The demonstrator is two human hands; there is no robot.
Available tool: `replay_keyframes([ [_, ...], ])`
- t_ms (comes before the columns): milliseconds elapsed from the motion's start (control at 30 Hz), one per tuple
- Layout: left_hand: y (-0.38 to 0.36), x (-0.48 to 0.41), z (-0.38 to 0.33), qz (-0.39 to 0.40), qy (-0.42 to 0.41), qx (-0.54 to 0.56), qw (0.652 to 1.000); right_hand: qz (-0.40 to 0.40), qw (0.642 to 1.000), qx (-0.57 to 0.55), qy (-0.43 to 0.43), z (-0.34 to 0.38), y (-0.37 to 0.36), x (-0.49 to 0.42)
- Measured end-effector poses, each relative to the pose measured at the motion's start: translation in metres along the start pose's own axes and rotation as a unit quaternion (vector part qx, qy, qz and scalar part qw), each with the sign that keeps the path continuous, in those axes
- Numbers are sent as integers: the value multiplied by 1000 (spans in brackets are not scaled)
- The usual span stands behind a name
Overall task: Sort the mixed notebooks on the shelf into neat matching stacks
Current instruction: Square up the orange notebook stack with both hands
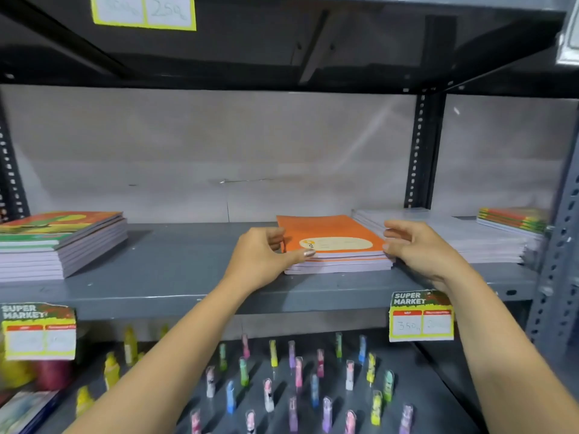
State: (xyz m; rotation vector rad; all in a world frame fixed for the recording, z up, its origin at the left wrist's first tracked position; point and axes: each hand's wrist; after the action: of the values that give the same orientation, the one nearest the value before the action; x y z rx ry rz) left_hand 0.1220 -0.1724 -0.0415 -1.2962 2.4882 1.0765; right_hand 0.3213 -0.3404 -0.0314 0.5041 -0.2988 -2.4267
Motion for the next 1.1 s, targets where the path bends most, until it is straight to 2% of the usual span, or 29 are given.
replay_keyframes([
  [133,-9,12,-1,-49,-43,-13,998,-22,1000,-9,4,-14,1,11],
  [367,-15,7,10,-92,-35,-12,995,-76,996,-30,33,-23,2,14],
  [667,-12,13,10,-89,-50,-3,995,-113,990,-75,34,-27,-2,15],
  [900,-13,15,9,-108,-51,-13,993,-144,986,-49,64,-23,-5,26],
  [1100,-14,17,9,-114,-47,-12,992,-141,985,-75,65,-25,-3,27],
])
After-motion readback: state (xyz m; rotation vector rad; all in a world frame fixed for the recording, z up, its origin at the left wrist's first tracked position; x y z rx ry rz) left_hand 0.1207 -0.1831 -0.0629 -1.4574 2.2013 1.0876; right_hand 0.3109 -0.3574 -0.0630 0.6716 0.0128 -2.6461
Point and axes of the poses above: each hand's wrist, its own x-axis away from the middle knuckle, its own y-axis out of the back of the hand, z = x × y, and after that the axes turned 4 degrees about -x, right-handed
